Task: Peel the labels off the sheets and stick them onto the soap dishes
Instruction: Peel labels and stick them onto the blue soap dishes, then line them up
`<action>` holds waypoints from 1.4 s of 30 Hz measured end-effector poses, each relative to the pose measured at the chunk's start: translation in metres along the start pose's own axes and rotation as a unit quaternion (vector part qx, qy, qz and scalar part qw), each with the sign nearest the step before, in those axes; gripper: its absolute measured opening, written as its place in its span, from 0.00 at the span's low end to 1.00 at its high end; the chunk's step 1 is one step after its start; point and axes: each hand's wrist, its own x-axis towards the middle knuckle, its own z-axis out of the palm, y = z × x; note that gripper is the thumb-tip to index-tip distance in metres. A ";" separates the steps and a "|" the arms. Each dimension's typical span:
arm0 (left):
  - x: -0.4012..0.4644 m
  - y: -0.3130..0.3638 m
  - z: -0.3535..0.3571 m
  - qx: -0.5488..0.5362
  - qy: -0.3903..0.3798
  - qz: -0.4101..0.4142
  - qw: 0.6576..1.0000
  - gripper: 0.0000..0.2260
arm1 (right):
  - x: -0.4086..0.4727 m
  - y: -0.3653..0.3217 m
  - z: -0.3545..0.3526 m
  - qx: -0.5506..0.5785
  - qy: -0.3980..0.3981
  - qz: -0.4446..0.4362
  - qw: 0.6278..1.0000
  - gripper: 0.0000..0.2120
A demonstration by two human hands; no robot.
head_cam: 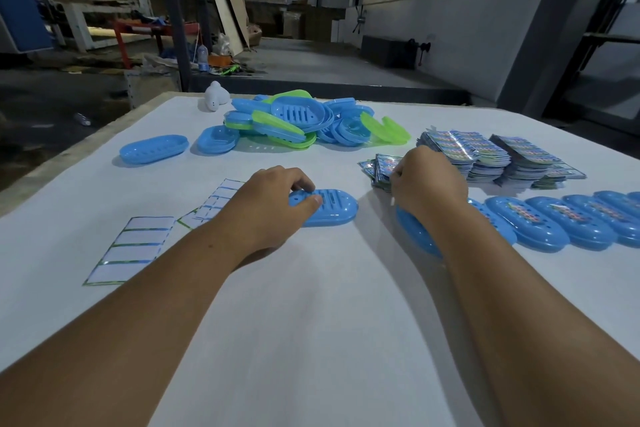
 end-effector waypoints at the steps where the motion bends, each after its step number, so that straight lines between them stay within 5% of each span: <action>1: 0.000 0.000 0.000 0.001 0.001 0.000 1.000 0.10 | 0.000 0.000 0.000 0.002 0.005 0.007 1.000 0.06; 6: -0.001 0.000 -0.001 -0.007 0.006 0.002 1.000 0.10 | -0.002 0.001 0.000 0.047 0.016 0.033 0.998 0.04; 11: 0.001 -0.001 0.001 -0.022 0.031 0.010 0.999 0.12 | -0.008 -0.001 -0.006 0.154 0.023 0.008 0.988 0.12; 15: 0.004 0.000 0.000 -0.075 0.071 -0.005 0.995 0.09 | -0.021 -0.020 -0.009 0.254 0.065 -0.071 0.962 0.12; 20: 0.010 0.005 -0.008 -0.257 0.099 -0.130 0.952 0.21 | -0.050 -0.048 -0.011 0.258 0.073 -0.224 0.937 0.12; 24: 0.011 0.000 -0.018 -0.298 0.132 -0.180 0.928 0.14 | -0.055 -0.051 -0.007 0.270 0.020 -0.266 0.925 0.09; 28: 0.010 -0.002 -0.019 -0.294 0.134 -0.179 0.929 0.11 | -0.056 -0.050 -0.004 0.283 -0.067 -0.261 0.920 0.15; 30: 0.010 -0.001 -0.019 -0.288 0.133 -0.161 0.934 0.12 | -0.054 -0.050 -0.001 0.309 -0.058 -0.246 0.917 0.19; 33: 0.008 0.002 -0.017 -0.276 0.109 -0.127 0.947 0.12 | -0.046 -0.050 0.000 0.362 -0.009 -0.148 0.920 0.12; 37: 0.007 0.005 -0.010 -0.305 0.073 -0.086 0.946 0.11 | -0.037 -0.044 -0.001 0.492 -0.048 -0.044 0.868 0.10; 42: 0.008 0.004 -0.014 -0.289 0.091 -0.089 0.949 0.13 | -0.035 -0.042 -0.001 0.537 -0.065 -0.032 0.840 0.12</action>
